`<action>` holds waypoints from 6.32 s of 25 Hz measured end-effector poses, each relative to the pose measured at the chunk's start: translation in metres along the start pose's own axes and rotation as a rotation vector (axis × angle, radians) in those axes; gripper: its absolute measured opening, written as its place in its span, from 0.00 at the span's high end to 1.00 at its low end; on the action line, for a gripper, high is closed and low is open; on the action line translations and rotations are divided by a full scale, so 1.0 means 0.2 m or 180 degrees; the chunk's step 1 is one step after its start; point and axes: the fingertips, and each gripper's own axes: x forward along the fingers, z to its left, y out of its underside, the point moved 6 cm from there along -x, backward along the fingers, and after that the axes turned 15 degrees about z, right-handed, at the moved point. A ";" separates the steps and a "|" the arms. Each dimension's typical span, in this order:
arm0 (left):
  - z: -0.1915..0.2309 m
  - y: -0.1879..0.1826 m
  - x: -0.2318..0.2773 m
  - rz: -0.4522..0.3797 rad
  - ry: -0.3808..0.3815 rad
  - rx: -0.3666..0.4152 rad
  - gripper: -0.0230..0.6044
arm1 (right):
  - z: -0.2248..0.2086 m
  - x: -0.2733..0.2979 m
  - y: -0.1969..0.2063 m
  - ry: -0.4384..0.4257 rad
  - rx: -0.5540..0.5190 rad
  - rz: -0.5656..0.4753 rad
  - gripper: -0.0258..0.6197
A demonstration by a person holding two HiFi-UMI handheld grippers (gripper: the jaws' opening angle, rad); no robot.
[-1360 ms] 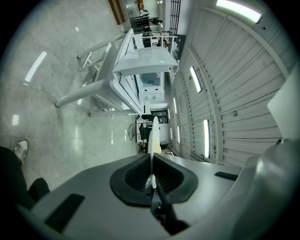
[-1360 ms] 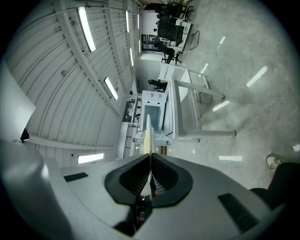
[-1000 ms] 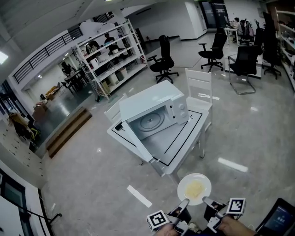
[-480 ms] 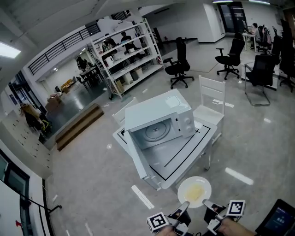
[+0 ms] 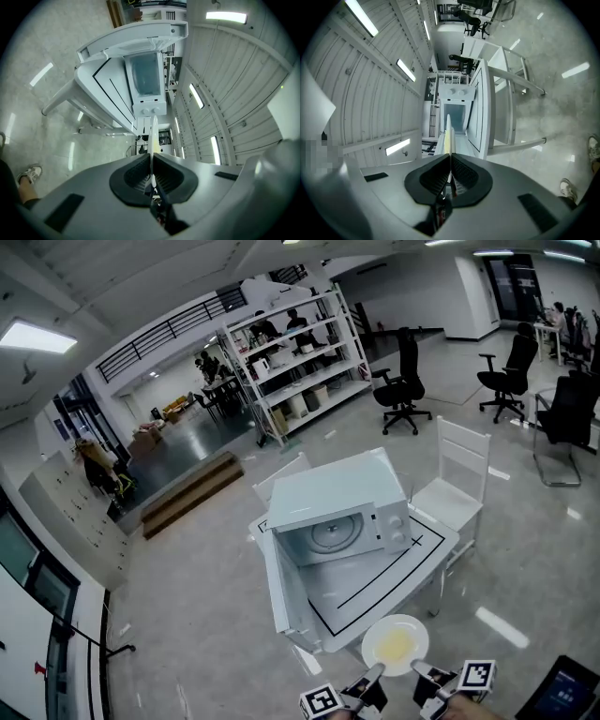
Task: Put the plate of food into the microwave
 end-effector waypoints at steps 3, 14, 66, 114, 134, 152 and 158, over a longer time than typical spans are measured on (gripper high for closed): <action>-0.01 -0.02 0.03 -0.0165 -0.0037 0.0004 0.94 | 0.01 0.02 -0.07 -0.0037 0.0046 0.0133 0.94; -0.01 -0.17 0.20 -0.0552 -0.0043 0.0034 0.94 | -0.03 0.09 -0.38 0.0020 -0.0011 0.0449 0.94; 0.14 -1.35 0.55 -0.1330 -0.0330 -0.0109 0.94 | -0.26 1.05 -1.38 0.0037 0.0131 0.0944 0.94; 0.34 -1.82 0.46 -0.1840 -0.0334 -0.0437 0.94 | -0.35 1.52 -1.45 0.0409 -0.0127 0.0745 0.94; 0.34 -1.95 0.50 -0.1858 -0.0367 -0.0365 0.94 | -0.35 1.66 -1.45 0.0365 -0.0022 0.0833 0.94; 0.32 -1.98 0.49 -0.1562 -0.0414 -0.0107 0.94 | -0.35 1.70 -1.48 0.0326 0.0165 0.0580 0.94; 0.33 -2.00 0.48 -0.1484 -0.0434 -0.0083 0.94 | -0.35 1.72 -1.50 0.0350 0.0123 0.0576 0.94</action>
